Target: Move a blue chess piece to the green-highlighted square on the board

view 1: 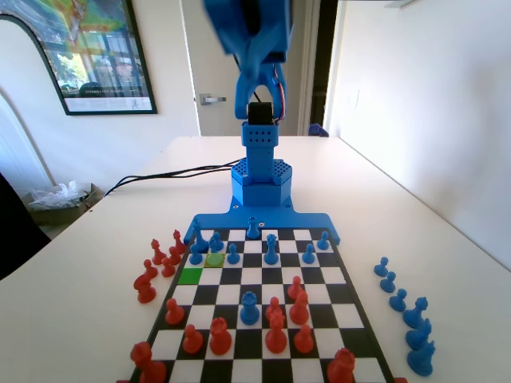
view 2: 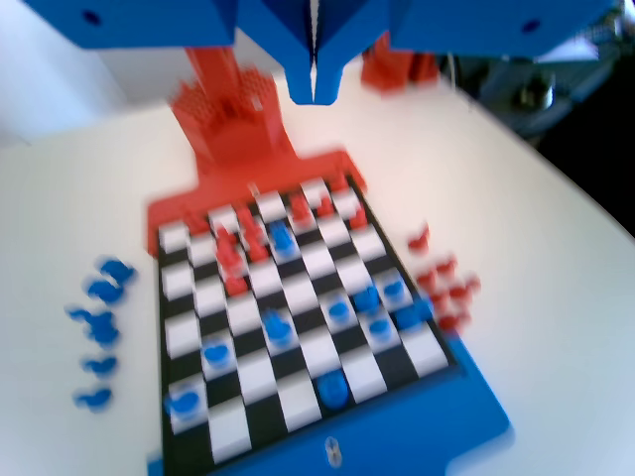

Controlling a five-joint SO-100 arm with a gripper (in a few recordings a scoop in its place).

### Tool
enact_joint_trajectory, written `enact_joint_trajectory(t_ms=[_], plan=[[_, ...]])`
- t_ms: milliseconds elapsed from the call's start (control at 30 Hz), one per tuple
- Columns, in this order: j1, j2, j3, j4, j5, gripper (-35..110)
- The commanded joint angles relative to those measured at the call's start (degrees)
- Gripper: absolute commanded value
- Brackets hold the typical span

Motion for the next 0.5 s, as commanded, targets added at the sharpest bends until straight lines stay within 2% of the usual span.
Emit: enact_joint_trajectory(t_ms=[0, 267, 467], plan=[[3.08, -2.99, 2.29, -1.05, 0.44, 1], [6.68, -6.68, 13.18, -10.02, -0.79, 1], [8.17, -11.43, 12.83, -13.1, -0.97, 2]])
